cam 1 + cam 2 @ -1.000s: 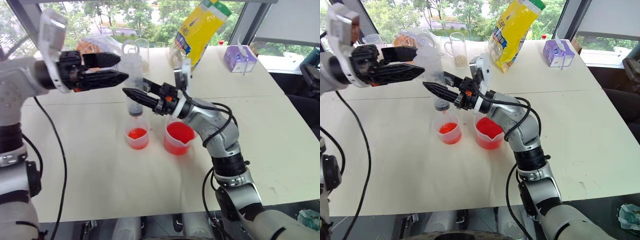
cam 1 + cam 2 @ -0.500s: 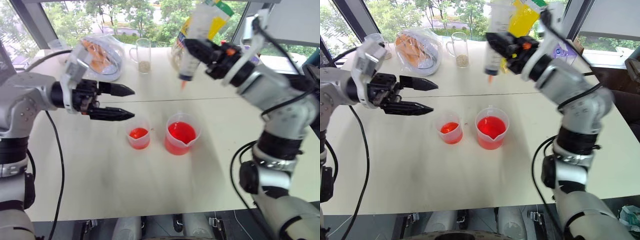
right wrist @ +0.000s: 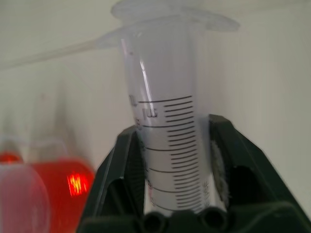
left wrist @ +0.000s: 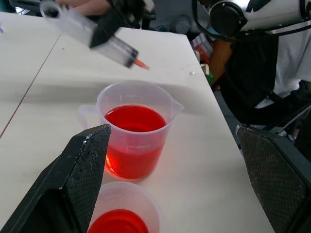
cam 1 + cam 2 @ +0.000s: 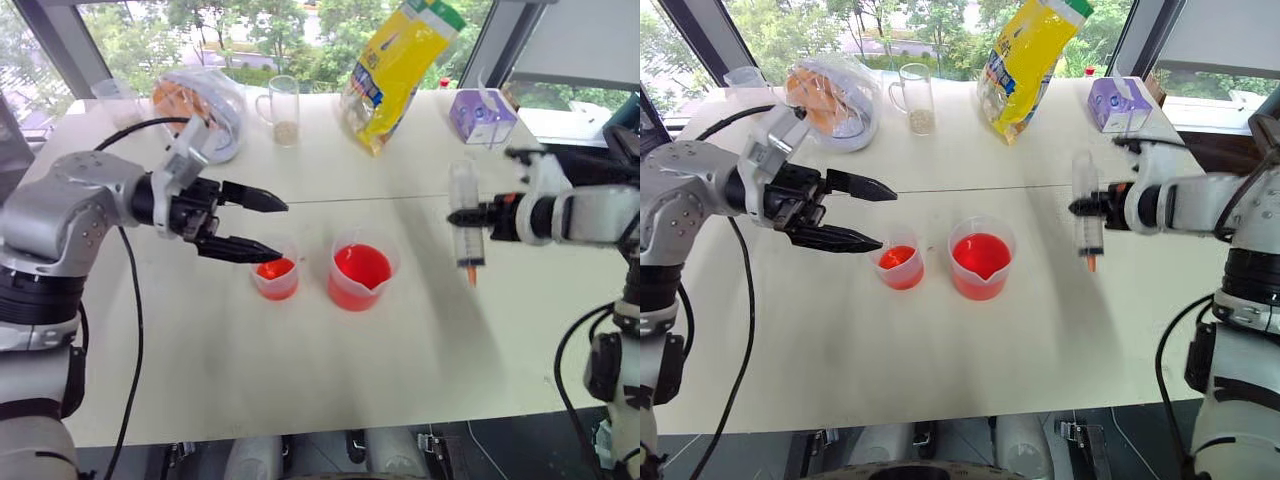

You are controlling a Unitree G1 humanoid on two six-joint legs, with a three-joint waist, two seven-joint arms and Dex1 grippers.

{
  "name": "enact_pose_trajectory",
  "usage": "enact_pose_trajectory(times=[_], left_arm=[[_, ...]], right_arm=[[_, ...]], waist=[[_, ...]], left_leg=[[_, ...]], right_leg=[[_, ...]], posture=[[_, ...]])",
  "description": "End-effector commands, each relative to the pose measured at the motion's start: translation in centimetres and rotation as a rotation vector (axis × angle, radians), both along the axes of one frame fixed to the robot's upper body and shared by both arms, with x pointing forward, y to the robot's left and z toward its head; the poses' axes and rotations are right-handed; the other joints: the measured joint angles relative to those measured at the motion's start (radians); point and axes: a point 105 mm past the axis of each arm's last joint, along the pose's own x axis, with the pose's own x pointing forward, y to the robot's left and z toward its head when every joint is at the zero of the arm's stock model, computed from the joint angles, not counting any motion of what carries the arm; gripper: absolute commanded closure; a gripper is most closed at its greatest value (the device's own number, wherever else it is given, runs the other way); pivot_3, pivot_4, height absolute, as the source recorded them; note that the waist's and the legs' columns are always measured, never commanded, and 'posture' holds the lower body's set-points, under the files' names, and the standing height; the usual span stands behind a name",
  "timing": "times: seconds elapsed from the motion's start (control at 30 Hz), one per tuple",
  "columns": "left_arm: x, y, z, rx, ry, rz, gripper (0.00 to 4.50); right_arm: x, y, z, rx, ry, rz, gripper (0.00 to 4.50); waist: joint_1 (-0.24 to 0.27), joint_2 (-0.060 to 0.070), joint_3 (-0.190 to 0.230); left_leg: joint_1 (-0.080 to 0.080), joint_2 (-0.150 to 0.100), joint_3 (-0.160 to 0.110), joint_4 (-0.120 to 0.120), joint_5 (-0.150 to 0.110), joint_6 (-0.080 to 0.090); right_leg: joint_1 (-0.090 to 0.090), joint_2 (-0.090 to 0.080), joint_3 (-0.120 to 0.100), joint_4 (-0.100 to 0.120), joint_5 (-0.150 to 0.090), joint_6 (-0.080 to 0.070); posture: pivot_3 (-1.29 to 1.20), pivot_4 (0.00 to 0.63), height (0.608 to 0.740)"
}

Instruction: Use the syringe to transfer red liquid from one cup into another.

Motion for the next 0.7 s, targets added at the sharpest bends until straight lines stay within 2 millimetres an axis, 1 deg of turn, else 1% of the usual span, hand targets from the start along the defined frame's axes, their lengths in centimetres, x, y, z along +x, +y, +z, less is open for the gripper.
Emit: enact_pose_trajectory(times=[0.03,0.13,0.2,0.27,0.3,0.33,0.4,0.43,0.5,0.57,0.63,0.7], left_arm=[[-0.6,-0.1,0.7,0.010,-0.054,-0.016,0.26],[-0.6,-0.4,0.5,0.014,-0.066,-0.012,0.26],[-0.7,-0.6,0.4,0.015,-0.071,-0.008,0.26],[-0.8,-0.8,0.4,0.008,-0.064,-0.009,0.16],[-0.9,-0.8,0.4,0.009,-0.062,-0.010,0.16],[-1.0,-0.8,0.3,0.010,-0.061,-0.010,0.16],[-1.0,-0.7,0.4,0.001,-0.044,-0.003,0.16],[-1.0,-0.7,0.4,-0.001,-0.039,-0.002,0.16],[-1.0,-0.6,0.5,-0.003,-0.037,0.001,0.16],[-0.9,-0.6,0.6,-0.003,-0.036,0.007,0.16],[-0.8,-0.4,0.7,0.000,-0.036,0.020,0.16],[-0.6,0.0,0.6,0.010,-0.041,0.037,0.16]], right_arm=[[-0.5,0.6,-0.9,0.011,0.038,0.026,3.07],[-0.7,0.3,-2.2,-0.011,0.080,0.004,3.07],[-0.7,0.2,-2.6,-0.024,0.091,-0.008,3.07],[-0.8,0.2,-2.9,-0.024,0.093,-0.011,2.07],[-0.9,0.2,-2.9,-0.025,0.093,-0.011,1.71],[-0.9,0.2,-3.0,-0.025,0.093,-0.010,1.25],[-1.0,0.3,-2.7,-0.021,0.080,-0.003,0.25],[-1.0,0.3,-2.5,-0.022,0.072,-0.002,0.05],[-1.1,0.2,-1.8,-0.044,0.042,0.012,0.05],[-1.4,0.2,-0.4,-0.101,-0.020,0.050,0.05],[-2.3,0.6,1.7,-0.157,-0.117,0.127,0.05],[-3.6,1.5,4.0,-0.192,-0.225,0.237,0.05]], waist=[[0.001,0.000,0.000],[0.000,0.000,0.000],[0.001,0.000,0.000],[0.001,0.000,0.000],[0.001,0.000,0.000],[0.001,0.000,0.000],[0.001,0.000,0.000],[0.001,0.000,0.000],[0.001,0.000,0.000],[0.002,0.001,0.000],[0.003,0.001,0.000],[0.006,0.001,0.001]], left_leg=[[0.000,0.000,0.000,0.000,0.000,0.000],[0.000,0.000,0.000,0.000,0.000,0.000],[0.000,0.000,0.000,0.000,0.000,0.000],[0.000,0.000,0.000,0.000,0.000,0.000],[0.000,0.000,0.000,0.000,0.000,0.000],[0.000,0.000,0.000,0.000,0.000,0.000],[0.000,0.000,0.000,0.000,0.000,0.000],[0.000,0.000,0.000,0.000,0.000,0.000],[0.000,0.000,0.000,0.000,0.000,0.000],[0.000,0.000,-0.001,0.000,0.000,0.000],[-0.001,0.000,-0.001,0.000,0.000,0.000],[-0.001,0.000,-0.001,0.000,0.000,0.000]], right_leg=[[0.000,0.000,0.000,0.000,0.000,0.000],[0.000,0.000,0.000,0.000,0.000,0.000],[0.000,0.000,0.000,0.000,0.000,0.000],[0.000,0.000,0.000,0.000,0.000,0.000],[0.000,0.000,0.000,0.000,0.000,0.000],[0.000,0.000,0.000,0.000,0.000,0.000],[0.000,0.000,0.000,0.000,0.000,0.000],[0.000,0.000,0.000,0.000,0.000,0.000],[0.000,0.000,0.000,0.000,0.000,0.000],[0.000,0.000,0.000,0.000,0.000,0.000],[-0.001,0.000,0.000,0.000,0.000,0.000],[-0.001,0.000,0.000,0.000,-0.001,0.001]], posture=[[0.00,0.150,0.740],[0.00,0.150,0.740],[0.00,0.150,0.740],[0.00,0.150,0.740],[0.00,0.150,0.740],[0.00,0.150,0.740],[0.00,0.150,0.740],[0.00,0.150,0.740],[0.00,0.150,0.740],[0.00,0.150,0.740],[0.00,0.150,0.740],[0.00,0.150,0.740]])
